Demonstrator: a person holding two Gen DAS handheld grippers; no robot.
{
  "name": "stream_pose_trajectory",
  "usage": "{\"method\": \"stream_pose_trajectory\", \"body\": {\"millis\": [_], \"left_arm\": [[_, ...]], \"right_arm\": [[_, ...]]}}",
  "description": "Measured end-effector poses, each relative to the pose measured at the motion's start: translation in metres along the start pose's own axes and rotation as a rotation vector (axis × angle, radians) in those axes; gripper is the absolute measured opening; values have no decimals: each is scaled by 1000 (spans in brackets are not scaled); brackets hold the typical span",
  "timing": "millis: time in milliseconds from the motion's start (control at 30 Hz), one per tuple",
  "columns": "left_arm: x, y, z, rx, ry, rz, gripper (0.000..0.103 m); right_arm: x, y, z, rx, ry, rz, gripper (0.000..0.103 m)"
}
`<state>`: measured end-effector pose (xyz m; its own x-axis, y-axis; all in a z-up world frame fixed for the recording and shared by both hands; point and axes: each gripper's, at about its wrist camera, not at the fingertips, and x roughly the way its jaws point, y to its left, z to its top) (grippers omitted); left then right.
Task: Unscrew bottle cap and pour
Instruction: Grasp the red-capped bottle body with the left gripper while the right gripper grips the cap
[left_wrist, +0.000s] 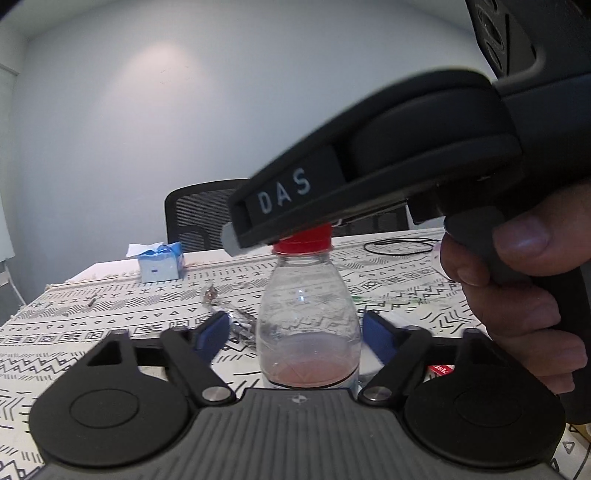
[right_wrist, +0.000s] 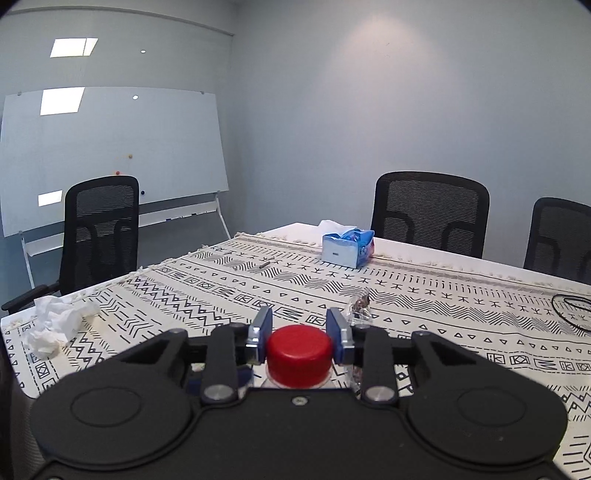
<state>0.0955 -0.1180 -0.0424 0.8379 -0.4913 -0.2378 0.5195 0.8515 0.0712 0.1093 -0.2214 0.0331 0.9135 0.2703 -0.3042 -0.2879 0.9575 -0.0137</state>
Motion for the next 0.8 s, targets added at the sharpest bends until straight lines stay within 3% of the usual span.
{"method": "stream_pose_trajectory", "body": {"millis": [133, 267, 333, 467, 500, 567, 600, 800], "left_arm": [[-3, -5, -3, 0, -29, 4, 75], [5, 1, 1, -51, 29, -15, 81], [8, 3, 1, -82, 39, 18, 96], [9, 3, 1, -69, 16, 70, 97], [9, 2, 2, -52, 5, 71, 95], [8, 1, 3, -20, -12, 59, 78], [8, 1, 3, -19, -14, 31, 59], [10, 2, 1, -43, -30, 24, 57]], "right_arm": [[-3, -1, -1, -3, -6, 4, 34], [-4, -4, -2, 19, -10, 10, 34], [-4, -7, -1, 32, -6, 11, 34], [-3, -10, -1, 40, -3, 17, 34], [-3, -10, -1, 43, -4, 19, 34], [-2, -10, -2, 51, -6, 30, 34], [-2, -10, -2, 51, -6, 32, 34], [-4, -10, -1, 57, 8, 26, 38]]}}
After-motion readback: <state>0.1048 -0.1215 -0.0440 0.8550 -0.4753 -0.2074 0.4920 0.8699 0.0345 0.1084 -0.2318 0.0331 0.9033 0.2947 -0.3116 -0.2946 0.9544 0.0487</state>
